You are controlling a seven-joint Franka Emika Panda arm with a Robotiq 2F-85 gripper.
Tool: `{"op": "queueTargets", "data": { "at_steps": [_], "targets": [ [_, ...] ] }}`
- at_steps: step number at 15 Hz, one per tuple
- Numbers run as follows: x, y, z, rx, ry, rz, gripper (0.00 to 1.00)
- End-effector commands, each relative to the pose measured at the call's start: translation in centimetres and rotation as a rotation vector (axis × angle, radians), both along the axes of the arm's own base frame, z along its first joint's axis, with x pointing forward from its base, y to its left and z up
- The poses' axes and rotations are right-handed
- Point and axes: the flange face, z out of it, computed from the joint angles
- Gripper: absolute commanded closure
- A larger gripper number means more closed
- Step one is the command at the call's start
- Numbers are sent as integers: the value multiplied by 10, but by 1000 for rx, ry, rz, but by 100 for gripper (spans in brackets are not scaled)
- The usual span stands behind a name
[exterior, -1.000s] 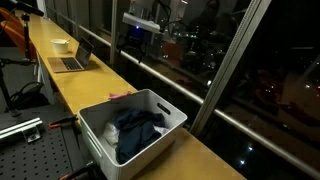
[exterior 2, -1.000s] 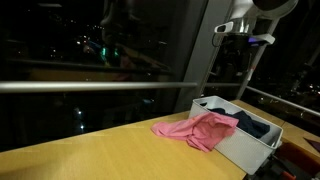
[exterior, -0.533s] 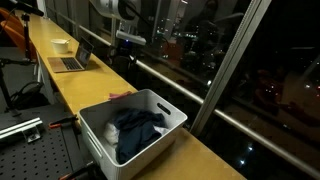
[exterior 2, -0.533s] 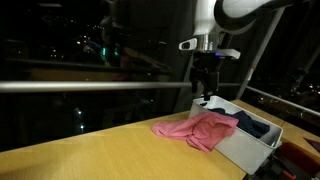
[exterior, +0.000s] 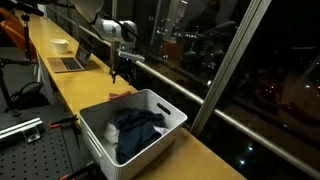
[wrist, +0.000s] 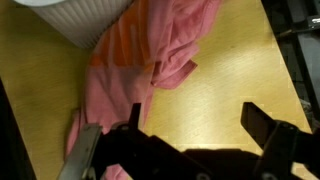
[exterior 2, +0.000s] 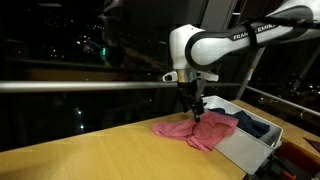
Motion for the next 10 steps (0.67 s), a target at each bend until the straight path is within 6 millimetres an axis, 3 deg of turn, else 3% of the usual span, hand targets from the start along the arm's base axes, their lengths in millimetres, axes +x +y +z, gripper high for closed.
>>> {"op": "queueTargets", "data": {
  "at_steps": [1,6,10],
  "targets": [
    [7,-11,-18,-81,25,12,0],
    [6,-30,-47,-164,61,18,0],
    [9,-61,-72,-227,80,-6,0]
  ]
}}
